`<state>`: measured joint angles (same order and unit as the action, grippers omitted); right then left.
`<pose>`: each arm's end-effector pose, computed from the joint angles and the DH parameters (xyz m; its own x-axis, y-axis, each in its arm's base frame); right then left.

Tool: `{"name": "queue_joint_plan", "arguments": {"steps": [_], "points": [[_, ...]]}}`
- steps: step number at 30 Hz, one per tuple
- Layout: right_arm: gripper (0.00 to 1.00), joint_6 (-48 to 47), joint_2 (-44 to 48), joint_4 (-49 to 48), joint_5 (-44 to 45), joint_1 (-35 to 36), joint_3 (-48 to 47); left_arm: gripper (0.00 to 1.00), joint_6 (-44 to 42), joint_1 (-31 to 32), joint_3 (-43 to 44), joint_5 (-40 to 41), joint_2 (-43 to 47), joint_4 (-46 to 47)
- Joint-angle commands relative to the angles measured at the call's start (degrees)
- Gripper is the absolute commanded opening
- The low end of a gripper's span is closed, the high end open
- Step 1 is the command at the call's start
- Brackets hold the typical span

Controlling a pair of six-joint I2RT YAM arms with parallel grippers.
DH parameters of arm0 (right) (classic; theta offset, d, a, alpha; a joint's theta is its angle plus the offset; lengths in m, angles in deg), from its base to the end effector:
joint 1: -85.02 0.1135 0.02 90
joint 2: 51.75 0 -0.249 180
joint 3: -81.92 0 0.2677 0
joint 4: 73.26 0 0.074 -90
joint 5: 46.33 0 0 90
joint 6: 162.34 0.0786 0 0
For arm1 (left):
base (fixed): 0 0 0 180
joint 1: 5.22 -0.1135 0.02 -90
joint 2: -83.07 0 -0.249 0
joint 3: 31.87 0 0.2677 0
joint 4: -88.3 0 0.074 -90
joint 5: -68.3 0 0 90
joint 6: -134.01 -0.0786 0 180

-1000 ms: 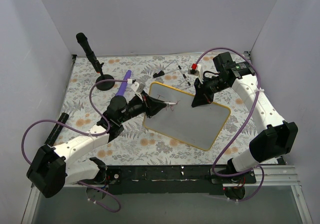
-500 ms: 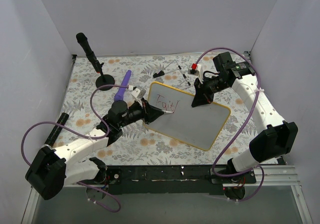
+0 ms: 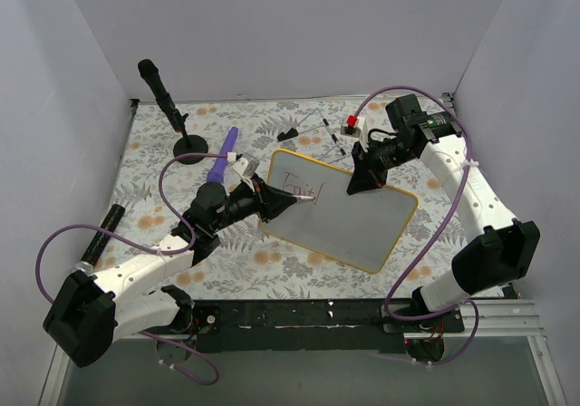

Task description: Write a sentence on the whiteboard

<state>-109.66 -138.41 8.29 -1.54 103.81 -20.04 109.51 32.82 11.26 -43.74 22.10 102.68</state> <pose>0.2810 0.1545 0.3143 -0.3875 -0.5830 -0.7141 -0.9210 0.2785 0.2724 0.2186 -0.2085 0.2403 -0.8079 -0.4388 -0.3933 0.3159 0.2409 -0.9177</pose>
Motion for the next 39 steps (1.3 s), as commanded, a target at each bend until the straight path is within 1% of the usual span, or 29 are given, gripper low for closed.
{"name": "queue_joint_plan", "arguments": {"steps": [1,12,23,39], "points": [[0.01,-1.09,1.93,-2.06,-6.03,0.29,-0.20,0.00,0.33,-0.16,1.99,-0.28,-0.29,2.29],[0.01,-1.09,1.93,-1.98,-6.03,0.29,-0.20,0.00,0.25,-0.16,3.40,0.16,-2.66,3.25],[0.01,-1.09,1.84,-2.06,-6.03,0.29,-0.28,0.00,0.95,-0.16,4.45,-1.60,-4.95,5.10],[0.01,-1.00,1.75,-1.98,-5.94,0.29,-0.37,0.00,0.42,-0.16,1.73,-1.51,-4.69,0.27]]}}
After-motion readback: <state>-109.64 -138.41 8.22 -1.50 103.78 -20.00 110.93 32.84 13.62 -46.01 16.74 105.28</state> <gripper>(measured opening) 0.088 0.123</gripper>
